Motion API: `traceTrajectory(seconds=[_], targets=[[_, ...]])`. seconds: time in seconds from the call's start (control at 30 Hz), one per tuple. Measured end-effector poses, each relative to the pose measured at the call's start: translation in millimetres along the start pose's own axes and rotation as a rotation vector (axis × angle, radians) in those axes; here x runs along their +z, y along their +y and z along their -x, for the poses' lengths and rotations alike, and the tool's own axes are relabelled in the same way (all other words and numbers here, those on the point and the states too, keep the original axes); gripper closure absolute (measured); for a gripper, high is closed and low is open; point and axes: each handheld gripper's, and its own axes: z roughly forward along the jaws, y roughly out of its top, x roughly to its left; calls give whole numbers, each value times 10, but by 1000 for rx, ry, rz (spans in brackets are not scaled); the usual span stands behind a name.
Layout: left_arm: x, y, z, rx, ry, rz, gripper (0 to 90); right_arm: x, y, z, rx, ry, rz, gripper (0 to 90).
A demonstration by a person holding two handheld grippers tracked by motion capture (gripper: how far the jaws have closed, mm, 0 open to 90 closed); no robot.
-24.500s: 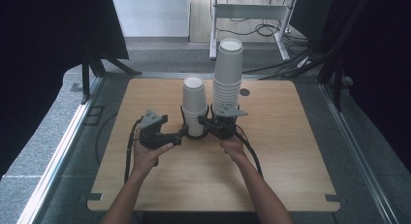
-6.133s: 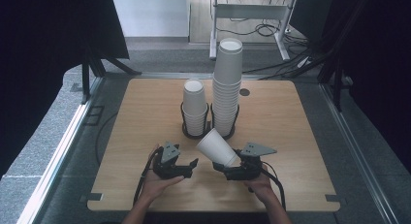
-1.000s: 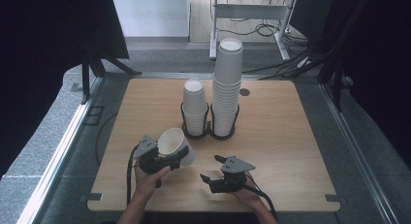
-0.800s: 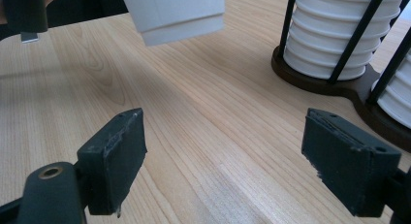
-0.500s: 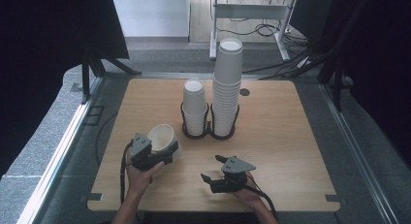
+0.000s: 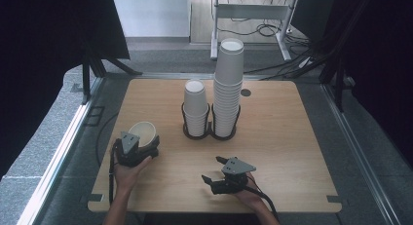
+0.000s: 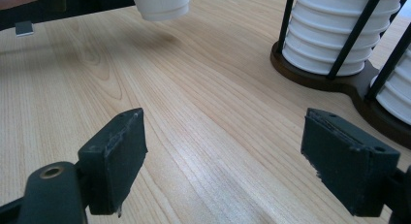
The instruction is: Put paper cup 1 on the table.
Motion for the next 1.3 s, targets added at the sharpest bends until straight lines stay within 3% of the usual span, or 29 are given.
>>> traceTrajectory(seconds=[0.3, 0.67, 1.1, 1.3], targets=[[44, -38, -31, -9, -1, -18, 115, 9, -8, -6, -3, 2, -7, 168], [89, -89, -42, 8, 27, -41, 113, 14, -13, -11, -9, -2, -13, 171], [120, -118, -25, 22, 31, -55, 108, 25, -19, -24, -21, -5, -24, 173], [144, -138, 7, 46, 47, -60, 106, 24, -18, -25, -23, -7, -25, 174]])
